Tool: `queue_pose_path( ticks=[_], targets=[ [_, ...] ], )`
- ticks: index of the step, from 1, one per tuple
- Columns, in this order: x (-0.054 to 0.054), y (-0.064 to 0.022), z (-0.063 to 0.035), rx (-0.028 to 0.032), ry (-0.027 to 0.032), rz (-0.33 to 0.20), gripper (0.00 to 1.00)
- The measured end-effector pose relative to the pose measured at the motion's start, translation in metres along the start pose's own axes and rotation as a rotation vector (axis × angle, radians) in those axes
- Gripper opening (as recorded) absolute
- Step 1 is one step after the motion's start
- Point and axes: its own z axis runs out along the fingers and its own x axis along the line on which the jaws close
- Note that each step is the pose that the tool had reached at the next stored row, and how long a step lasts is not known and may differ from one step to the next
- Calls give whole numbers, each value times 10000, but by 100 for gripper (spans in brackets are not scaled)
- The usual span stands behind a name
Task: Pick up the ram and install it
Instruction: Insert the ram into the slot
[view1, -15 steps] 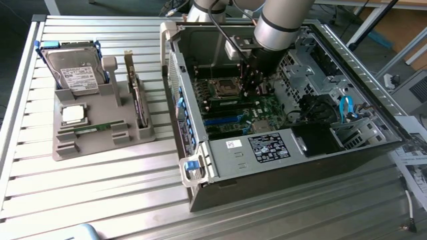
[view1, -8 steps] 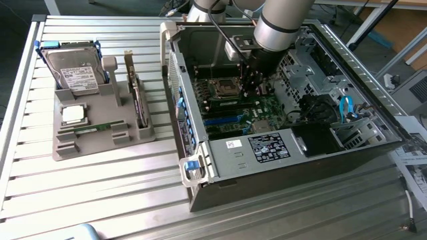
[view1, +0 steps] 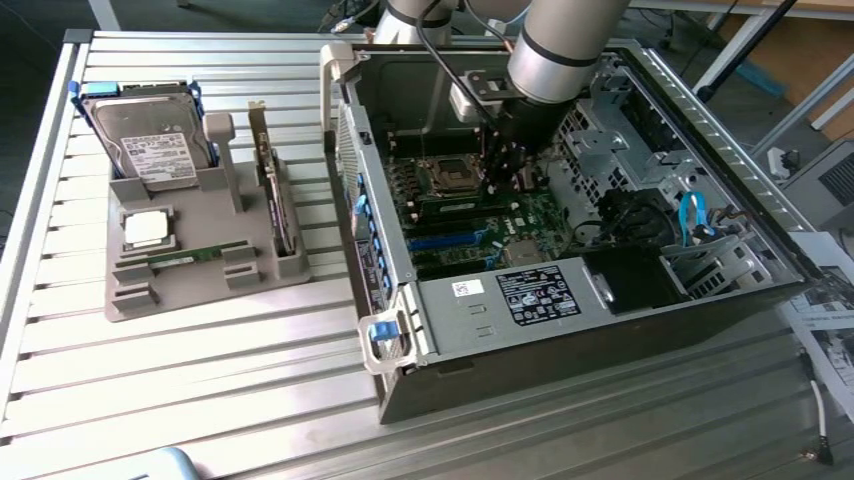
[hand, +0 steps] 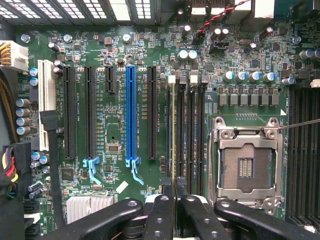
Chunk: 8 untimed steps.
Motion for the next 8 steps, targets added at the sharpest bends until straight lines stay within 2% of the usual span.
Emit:
queue_pose_path(
  ticks=[8],
  targets=[
    [0,0,18,8,1,0,12]
  ],
)
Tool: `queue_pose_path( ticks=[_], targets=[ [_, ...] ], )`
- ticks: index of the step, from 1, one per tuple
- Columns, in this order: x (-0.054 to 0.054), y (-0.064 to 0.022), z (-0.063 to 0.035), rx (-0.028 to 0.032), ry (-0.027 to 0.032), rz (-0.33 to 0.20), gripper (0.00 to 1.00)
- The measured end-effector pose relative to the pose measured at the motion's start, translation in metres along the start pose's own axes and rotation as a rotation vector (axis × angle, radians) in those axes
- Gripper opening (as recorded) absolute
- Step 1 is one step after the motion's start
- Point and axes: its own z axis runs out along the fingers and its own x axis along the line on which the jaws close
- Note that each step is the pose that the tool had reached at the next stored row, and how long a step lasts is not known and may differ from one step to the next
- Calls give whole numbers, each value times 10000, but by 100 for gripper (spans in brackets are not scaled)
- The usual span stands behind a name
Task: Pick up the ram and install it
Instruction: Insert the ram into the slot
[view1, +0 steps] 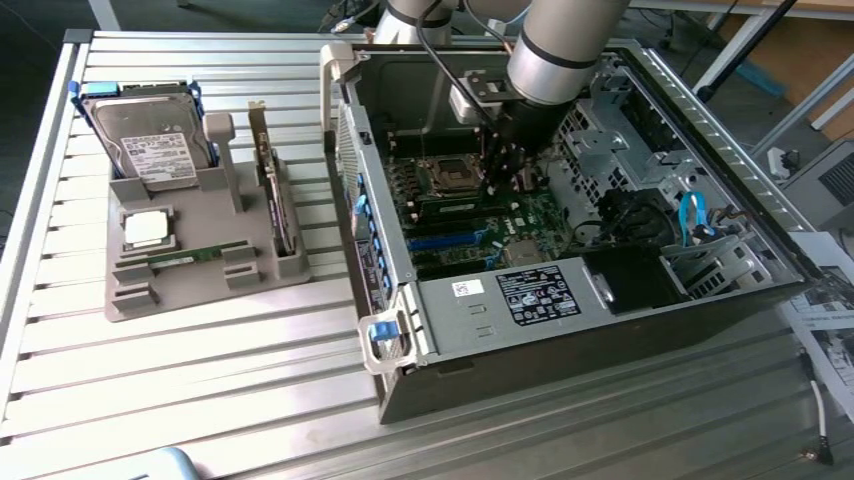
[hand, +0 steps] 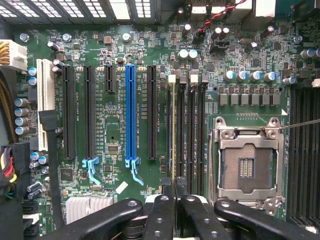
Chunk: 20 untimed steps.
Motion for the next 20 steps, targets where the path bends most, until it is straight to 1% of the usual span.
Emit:
queue_pose_path(
  ticks=[12,20],
  targets=[
    [0,0,14,5,-1,-1,12],
    [0,0,39,22,0,0,12]
  ],
)
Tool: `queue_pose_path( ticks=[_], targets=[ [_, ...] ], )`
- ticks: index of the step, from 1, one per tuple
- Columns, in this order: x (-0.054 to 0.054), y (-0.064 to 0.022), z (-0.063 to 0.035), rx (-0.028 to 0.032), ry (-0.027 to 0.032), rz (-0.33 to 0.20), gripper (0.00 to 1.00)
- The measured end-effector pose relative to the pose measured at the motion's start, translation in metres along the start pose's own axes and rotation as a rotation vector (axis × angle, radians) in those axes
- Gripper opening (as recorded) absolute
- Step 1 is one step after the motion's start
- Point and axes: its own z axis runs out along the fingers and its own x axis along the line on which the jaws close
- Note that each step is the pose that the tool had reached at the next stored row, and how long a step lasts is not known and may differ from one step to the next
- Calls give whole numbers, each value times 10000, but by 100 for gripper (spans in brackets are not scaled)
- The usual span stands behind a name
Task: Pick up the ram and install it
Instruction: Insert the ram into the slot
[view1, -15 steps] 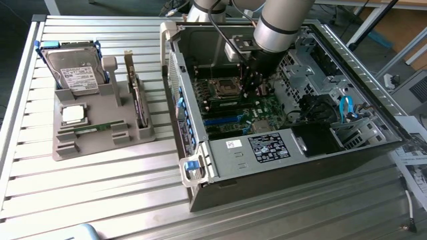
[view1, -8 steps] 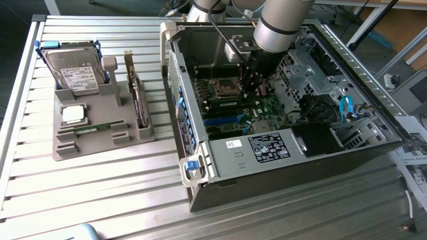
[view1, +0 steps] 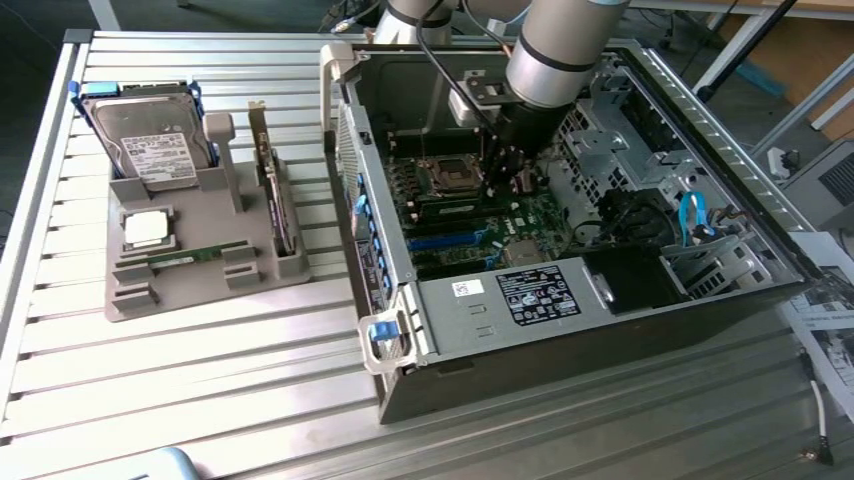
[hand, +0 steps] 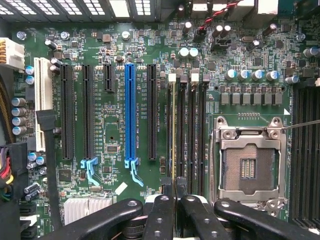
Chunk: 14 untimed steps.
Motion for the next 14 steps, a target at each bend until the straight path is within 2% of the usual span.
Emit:
queue_pose_path(
  ticks=[12,13,14],
  targets=[
    [0,0,19,14,-2,0,12],
    [0,0,19,15,-3,-1,13],
    [0,0,19,15,-2,-1,18]
  ],
)
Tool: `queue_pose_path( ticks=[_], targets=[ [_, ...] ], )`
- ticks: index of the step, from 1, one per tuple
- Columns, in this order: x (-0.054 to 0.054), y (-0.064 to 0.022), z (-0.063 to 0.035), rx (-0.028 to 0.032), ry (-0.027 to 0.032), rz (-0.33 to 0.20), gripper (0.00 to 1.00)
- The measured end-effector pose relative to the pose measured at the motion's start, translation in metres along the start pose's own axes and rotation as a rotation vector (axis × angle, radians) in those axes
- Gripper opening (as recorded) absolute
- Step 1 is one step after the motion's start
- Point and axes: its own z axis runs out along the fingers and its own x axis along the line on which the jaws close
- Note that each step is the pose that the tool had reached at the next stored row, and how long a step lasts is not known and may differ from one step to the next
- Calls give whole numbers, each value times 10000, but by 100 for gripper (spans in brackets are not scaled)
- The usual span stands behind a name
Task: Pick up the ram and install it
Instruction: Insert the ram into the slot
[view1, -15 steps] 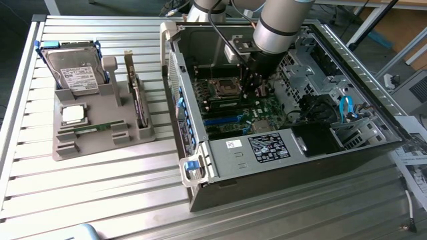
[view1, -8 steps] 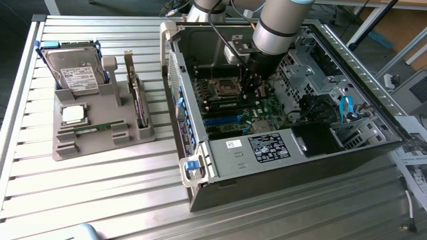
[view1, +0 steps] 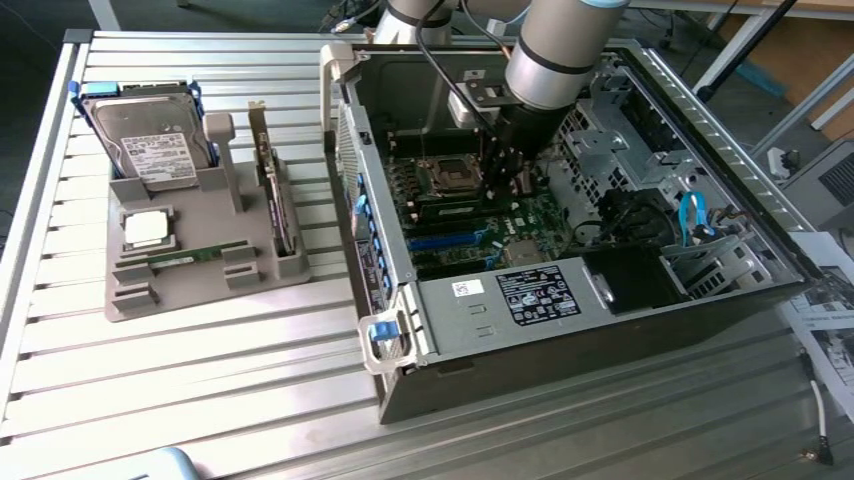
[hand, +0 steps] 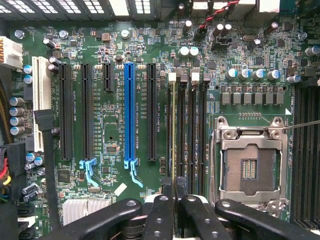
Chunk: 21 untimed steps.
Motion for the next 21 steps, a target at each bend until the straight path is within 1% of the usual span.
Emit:
queue_pose_path(
  ticks=[1,2,14,19,21],
  targets=[
    [0,0,0,-1,0,1,18],
    [0,0,0,-1,0,0,25],
    [0,0,-4,-2,1,0,25],
    [0,0,-43,-1,0,1,25],
    [0,0,-82,-2,1,1,25]
  ],
)
